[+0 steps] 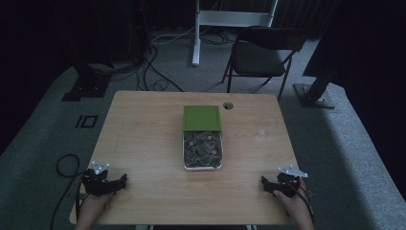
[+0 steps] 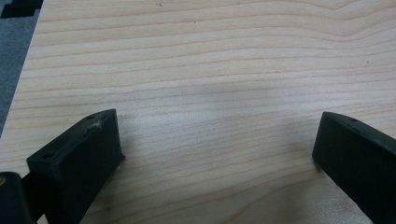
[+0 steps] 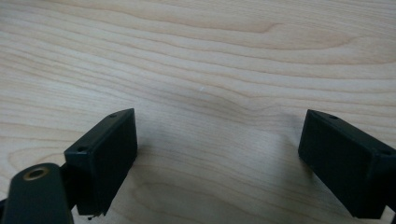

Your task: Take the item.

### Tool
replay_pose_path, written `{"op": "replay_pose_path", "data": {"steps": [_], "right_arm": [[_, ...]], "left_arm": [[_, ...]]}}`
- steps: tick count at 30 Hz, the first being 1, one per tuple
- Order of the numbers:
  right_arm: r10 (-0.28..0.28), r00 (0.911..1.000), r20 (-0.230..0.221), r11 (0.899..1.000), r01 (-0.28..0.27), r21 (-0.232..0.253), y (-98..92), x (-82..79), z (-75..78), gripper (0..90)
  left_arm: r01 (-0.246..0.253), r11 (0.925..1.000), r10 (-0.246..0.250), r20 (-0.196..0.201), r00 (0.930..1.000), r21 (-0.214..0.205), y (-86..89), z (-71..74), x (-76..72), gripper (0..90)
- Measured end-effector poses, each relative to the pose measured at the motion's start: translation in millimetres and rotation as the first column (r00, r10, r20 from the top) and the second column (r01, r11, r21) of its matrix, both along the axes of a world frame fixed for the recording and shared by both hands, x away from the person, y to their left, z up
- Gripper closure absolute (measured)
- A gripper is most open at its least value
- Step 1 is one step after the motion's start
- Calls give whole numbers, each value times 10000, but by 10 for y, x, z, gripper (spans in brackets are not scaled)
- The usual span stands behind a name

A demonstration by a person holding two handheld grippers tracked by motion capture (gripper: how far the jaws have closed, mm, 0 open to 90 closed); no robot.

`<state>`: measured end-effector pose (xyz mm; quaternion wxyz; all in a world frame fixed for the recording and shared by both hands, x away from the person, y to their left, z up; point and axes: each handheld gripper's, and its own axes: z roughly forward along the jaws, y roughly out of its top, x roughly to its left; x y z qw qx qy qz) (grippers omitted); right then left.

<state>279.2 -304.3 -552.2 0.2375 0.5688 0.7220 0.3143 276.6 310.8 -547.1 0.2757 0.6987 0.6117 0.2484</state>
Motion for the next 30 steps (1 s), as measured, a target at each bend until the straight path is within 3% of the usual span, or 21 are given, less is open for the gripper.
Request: {"op": "replay_pose_path", "data": {"steps": [30], "right_arm": [[22, 10000, 16, 10000, -22, 15, 10, 2, 2, 115]], "left_arm": [[169, 9999, -169, -10, 9999, 17, 15, 0, 2, 16]]}}
